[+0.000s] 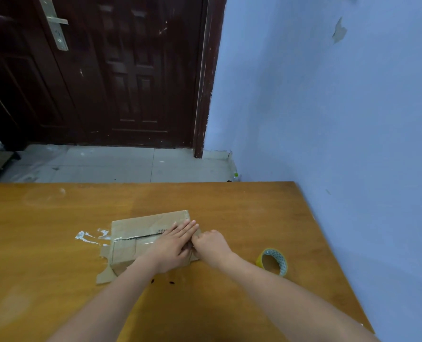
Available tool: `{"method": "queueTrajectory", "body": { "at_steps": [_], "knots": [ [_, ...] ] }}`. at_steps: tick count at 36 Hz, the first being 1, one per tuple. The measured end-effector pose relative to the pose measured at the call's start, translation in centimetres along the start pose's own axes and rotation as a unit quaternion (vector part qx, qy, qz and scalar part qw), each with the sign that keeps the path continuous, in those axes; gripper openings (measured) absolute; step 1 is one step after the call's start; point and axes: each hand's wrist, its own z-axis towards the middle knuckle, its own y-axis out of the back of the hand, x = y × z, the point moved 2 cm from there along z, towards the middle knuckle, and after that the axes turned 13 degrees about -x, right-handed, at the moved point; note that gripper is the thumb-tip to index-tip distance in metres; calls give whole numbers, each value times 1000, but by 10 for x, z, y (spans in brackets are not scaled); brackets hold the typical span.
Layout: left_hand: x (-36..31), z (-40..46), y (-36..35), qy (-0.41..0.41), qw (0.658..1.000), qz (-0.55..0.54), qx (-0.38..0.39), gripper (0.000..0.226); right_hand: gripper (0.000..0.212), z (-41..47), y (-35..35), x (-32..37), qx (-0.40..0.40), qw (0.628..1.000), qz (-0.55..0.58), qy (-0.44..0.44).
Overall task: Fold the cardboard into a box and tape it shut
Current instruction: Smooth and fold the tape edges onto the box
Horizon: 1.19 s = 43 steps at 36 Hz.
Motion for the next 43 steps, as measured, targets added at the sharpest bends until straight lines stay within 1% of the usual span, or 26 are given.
{"method": "queueTrajectory", "body": {
  "at_steps": [2,4,6,10,12,15,17,19,25,28,34,40,43],
  "knots": [
    [1,1,0,3,1000,-6,0,59,32,-1,4,0,-8,1000,-1,7],
    [2,1,-1,4,1000,-12,1,58,39,-1,2,-2,-22,1000,12,-3],
    [3,1,-3,4,1000,-16,-1,57,38,-3,-1,-3,-35,999,-3,3],
    [5,1,-5,4,1000,-21,-8,56,34,-4,-9,-5,-33,999,26,19],
    [5,2,-4,4,1000,-25,-10,55,30,-4,-12,-5,-9,999,26,21],
    [5,2,-3,1,999,-31,-14,54,34,-2,-21,-6,63,993,91,-50],
    [4,1,-2,0,999,-35,-15,54,34,-3,-21,-6,72,987,125,-76],
    [3,1,0,0,999,-35,-14,53,33,-3,-23,-7,66,986,133,-79],
    [2,1,1,3,999,-31,-18,53,30,-3,-28,-8,27,995,88,-48],
    [2,1,1,1,999,-30,-17,53,29,-3,-28,-8,34,996,75,-34],
    [3,0,0,1,999,-35,-9,52,21,0,-23,-10,46,997,59,8],
    [1,0,4,0,999,-40,-2,55,25,5,-19,-17,53,994,56,74],
    [-1,1,7,10,999,-48,-6,59,25,7,-18,-20,67,992,62,90]
  ]
}}
